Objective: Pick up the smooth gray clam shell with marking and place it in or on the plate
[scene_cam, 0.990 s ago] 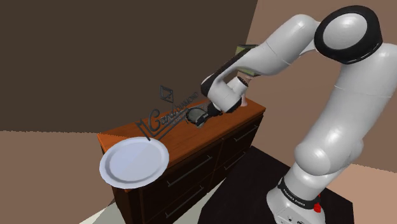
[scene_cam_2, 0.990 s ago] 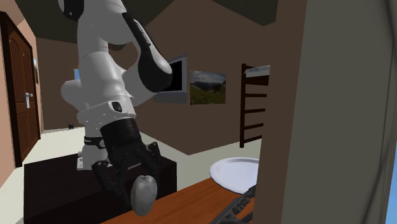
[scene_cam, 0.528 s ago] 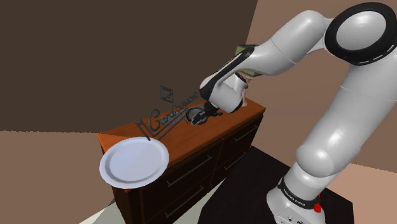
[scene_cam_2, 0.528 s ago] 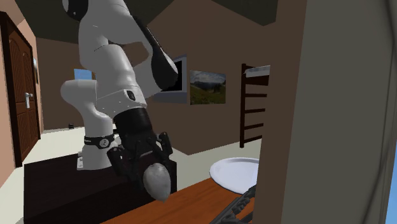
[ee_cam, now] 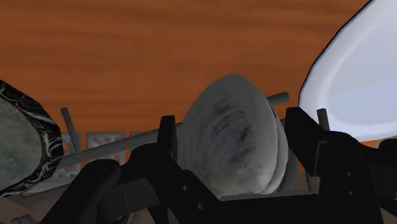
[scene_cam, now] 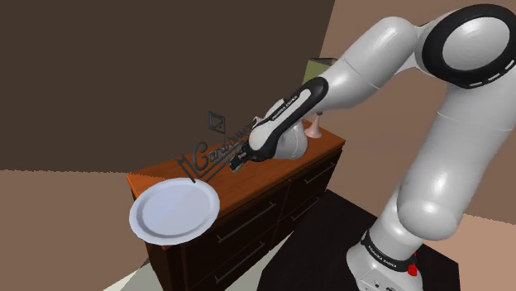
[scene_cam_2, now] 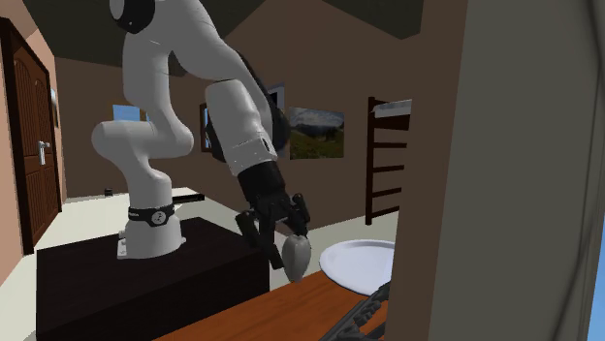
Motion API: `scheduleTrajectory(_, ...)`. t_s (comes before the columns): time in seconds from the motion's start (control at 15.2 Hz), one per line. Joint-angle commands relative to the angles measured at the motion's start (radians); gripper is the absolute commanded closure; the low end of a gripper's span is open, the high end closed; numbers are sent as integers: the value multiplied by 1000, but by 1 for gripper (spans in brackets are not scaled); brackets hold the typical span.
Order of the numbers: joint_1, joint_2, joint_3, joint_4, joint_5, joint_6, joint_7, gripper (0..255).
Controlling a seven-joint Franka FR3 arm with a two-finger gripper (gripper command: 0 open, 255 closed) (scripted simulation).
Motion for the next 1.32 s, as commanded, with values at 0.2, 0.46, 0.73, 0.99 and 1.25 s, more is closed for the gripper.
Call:
scheduleTrajectory(0.2, 491, 48, -409, 35, -320, 7, 421, 255)
scheduleTrajectory(0.46, 780, 110, -620, 105, -398, -21, 600, 255)
scheduleTrajectory(0.73, 954, 185, -718, 194, -423, -64, 725, 255)
scheduleTrajectory(0.99, 1063, 265, -762, 301, -427, -119, 822, 255)
scheduleTrajectory(1.25, 1076, 327, -744, 359, -412, -127, 855, 255)
